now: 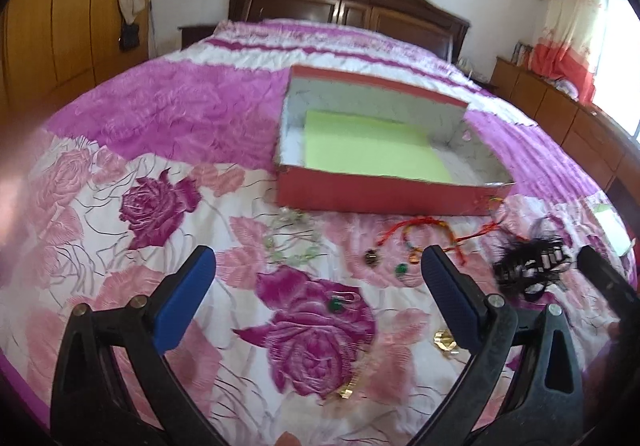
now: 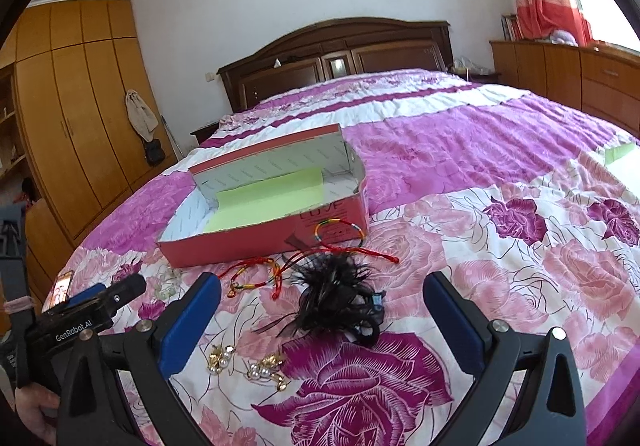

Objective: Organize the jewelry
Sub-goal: 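Grasp the green bead bracelet with the left tool while the right tool grasps the black feather clip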

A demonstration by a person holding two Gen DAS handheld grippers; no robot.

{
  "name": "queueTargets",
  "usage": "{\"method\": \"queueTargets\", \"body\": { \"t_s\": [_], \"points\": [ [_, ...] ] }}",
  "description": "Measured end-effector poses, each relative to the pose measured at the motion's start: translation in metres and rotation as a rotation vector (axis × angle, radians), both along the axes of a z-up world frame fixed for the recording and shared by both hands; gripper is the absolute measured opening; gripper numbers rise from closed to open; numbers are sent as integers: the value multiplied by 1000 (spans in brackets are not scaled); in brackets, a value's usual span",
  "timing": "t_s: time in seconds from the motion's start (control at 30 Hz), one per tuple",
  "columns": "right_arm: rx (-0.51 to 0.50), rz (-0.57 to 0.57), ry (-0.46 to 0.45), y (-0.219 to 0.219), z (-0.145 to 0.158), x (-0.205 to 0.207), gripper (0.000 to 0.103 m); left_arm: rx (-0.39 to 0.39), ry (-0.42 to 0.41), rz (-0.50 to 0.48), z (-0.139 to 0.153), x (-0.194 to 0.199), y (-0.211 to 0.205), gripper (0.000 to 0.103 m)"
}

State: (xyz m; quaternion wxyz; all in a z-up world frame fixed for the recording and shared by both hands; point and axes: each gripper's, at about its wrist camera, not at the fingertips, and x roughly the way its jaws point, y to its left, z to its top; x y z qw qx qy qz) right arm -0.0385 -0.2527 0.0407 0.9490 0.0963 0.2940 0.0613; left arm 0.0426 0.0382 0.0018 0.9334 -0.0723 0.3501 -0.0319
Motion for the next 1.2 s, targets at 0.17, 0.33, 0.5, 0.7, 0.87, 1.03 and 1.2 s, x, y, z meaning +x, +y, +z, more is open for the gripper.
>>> {"method": "queueTargets", "body": {
  "t_s": [0.17, 0.33, 0.5, 0.7, 0.87, 1.03, 1.2],
  "points": [
    [28, -7, 54, -10, 1, 15, 103, -4, 63, 32, -3, 19, 14, 87],
    [40, -15, 82, -16, -2, 26, 103, 9, 129, -2, -13, 36, 12, 68],
    [53, -9, 102, -21, -7, 35, 103, 42, 195, -60, -25, 55, -4, 61],
    [73, -12, 124, -27, -15, 40, 103, 50, 254, -54, -44, 72, -3, 48],
    [91, -14, 140, -30, -22, 43, 103, 22, 283, -55, -54, 75, 2, 49],
    [100, -14, 145, -32, -25, 44, 103, 7, 280, -61, -55, 76, 4, 48],
    [94, -13, 145, -31, -25, 43, 103, -9, 244, -47, -50, 65, 12, 29]
  ]
}}
